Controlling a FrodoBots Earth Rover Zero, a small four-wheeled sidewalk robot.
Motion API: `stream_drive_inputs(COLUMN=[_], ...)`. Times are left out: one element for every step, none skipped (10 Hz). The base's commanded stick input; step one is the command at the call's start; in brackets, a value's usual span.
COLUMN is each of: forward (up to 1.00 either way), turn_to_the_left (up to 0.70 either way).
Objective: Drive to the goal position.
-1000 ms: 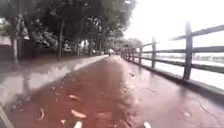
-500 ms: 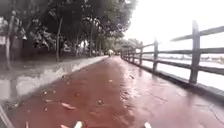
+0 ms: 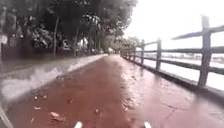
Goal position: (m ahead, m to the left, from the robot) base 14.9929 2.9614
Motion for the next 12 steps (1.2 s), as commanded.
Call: stream_drive_inputs(forward=[0.50, 0.50, 0.50, 0.50, 0.50, 0.50, 0.50, 0.50, 0.50, 0.50, 0.50, 0.50], turn_to_the_left=[0.00, 0.00, 0.00, 0.00, 0.00, 0.00, 0.00, 0.00, 0.00, 0.00, 0.00, 0.00])
